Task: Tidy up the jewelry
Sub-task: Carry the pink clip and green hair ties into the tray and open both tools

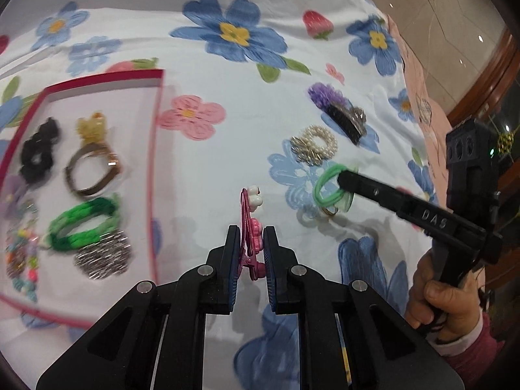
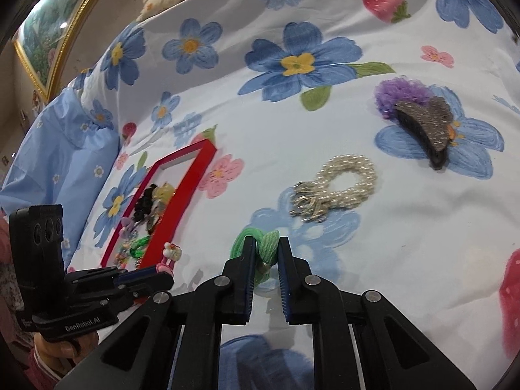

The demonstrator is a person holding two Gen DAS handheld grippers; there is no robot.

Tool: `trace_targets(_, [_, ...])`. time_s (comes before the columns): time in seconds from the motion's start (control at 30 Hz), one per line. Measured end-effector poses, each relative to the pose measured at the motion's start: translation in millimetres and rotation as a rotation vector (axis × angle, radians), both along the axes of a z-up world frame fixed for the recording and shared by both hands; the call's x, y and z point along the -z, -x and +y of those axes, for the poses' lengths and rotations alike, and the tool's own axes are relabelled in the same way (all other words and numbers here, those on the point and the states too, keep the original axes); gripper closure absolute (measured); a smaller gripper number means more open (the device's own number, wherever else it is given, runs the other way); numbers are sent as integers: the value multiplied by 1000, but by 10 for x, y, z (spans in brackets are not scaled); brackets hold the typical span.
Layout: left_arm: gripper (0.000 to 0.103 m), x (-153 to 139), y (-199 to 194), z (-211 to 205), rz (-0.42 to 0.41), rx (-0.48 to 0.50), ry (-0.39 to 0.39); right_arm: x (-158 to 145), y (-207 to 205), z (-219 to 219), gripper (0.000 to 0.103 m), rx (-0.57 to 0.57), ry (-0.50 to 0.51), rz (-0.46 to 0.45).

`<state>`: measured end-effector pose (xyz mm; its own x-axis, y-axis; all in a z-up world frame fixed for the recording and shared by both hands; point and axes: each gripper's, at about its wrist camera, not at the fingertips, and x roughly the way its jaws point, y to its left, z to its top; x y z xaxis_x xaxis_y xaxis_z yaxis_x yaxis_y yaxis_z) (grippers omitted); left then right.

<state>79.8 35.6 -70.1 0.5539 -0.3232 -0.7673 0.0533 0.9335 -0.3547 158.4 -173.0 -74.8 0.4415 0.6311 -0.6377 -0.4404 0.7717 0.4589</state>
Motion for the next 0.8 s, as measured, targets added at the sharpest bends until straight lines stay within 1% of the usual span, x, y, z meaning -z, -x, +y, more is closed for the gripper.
trace_targets(0.2, [90, -142, 212, 293, -43, -73, 14, -58, 144, 250, 90, -56, -1, -5])
trace_targets(0.43, [90, -164, 417, 621, -55, -145, 23, -145, 284, 539, 90, -121, 8, -22])
trace_targets(0.8, [90, -159, 706, 1094, -66, -246, 12, -268, 450, 924, 90, -206, 8, -44])
